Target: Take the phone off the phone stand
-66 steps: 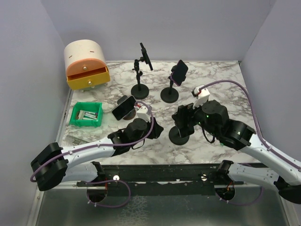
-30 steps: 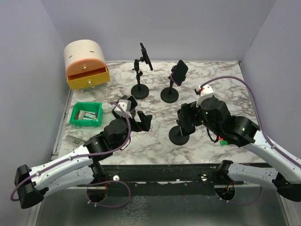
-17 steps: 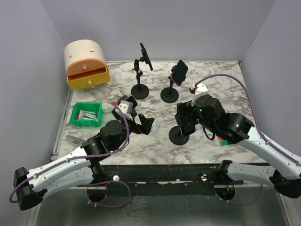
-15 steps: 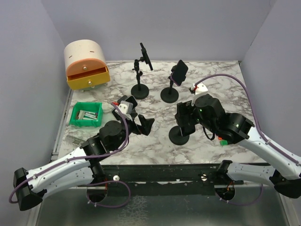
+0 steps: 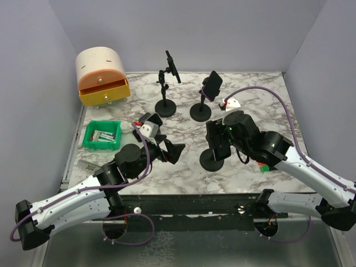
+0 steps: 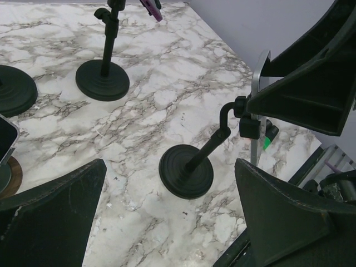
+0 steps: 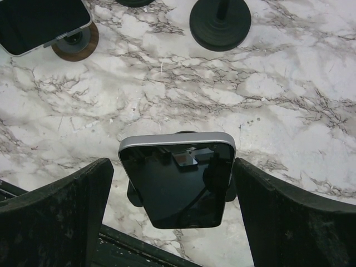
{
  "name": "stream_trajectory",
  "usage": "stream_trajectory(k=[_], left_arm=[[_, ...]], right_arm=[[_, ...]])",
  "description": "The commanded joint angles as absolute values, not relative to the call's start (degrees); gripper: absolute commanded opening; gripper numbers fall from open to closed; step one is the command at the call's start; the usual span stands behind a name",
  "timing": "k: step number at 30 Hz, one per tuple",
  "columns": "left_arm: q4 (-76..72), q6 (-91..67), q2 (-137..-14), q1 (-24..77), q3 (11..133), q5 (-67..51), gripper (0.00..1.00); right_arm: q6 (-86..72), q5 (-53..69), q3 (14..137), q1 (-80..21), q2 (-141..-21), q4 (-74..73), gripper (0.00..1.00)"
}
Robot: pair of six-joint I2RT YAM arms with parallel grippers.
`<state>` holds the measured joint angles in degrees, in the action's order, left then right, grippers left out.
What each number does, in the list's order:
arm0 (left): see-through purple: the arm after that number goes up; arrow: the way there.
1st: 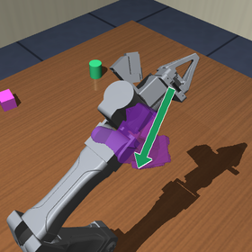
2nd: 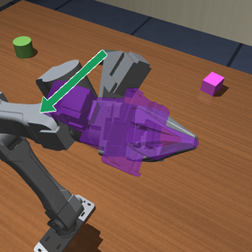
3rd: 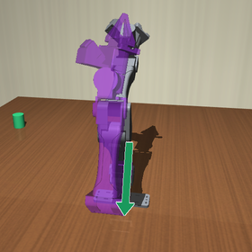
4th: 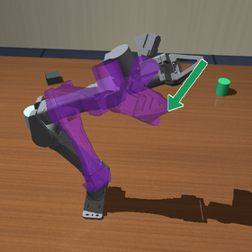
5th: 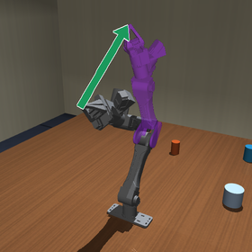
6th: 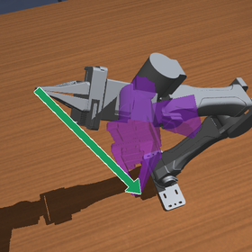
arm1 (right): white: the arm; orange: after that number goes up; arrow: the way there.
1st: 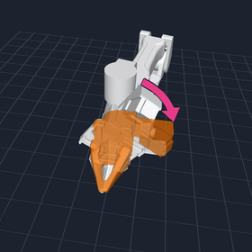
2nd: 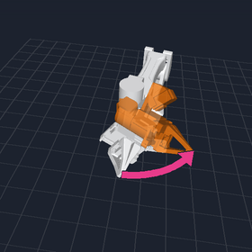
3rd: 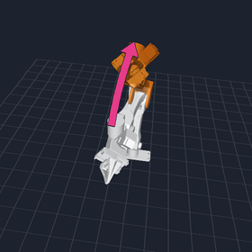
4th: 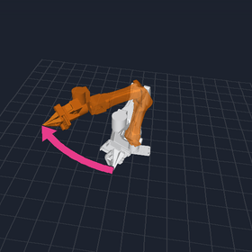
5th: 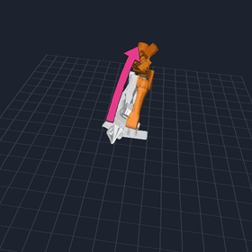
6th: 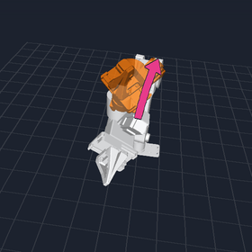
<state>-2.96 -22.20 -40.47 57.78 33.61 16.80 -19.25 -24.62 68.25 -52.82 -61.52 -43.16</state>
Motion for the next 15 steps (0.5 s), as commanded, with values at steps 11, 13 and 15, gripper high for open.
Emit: stream_trajectory(k=[11, 13, 15], left_arm=[[-4.3, -21.5, -39.5, 58.0, 32.8, 12.0, 0.99], [-4.5, -21.4, -39.5, 58.0, 32.7, 11.5, 0.99], [-4.7, -21.4, -39.5, 58.0, 32.6, 10.7, 0.99]], right_arm=[[-17.0, -24.8, 69.1, -52.7, -63.2, -43.4, 0.91], [-16.7, -24.6, 69.1, -52.7, -63.2, -43.2, 0.89], [-16.5, -24.5, 69.0, -52.6, -63.3, -43.3, 0.89]])
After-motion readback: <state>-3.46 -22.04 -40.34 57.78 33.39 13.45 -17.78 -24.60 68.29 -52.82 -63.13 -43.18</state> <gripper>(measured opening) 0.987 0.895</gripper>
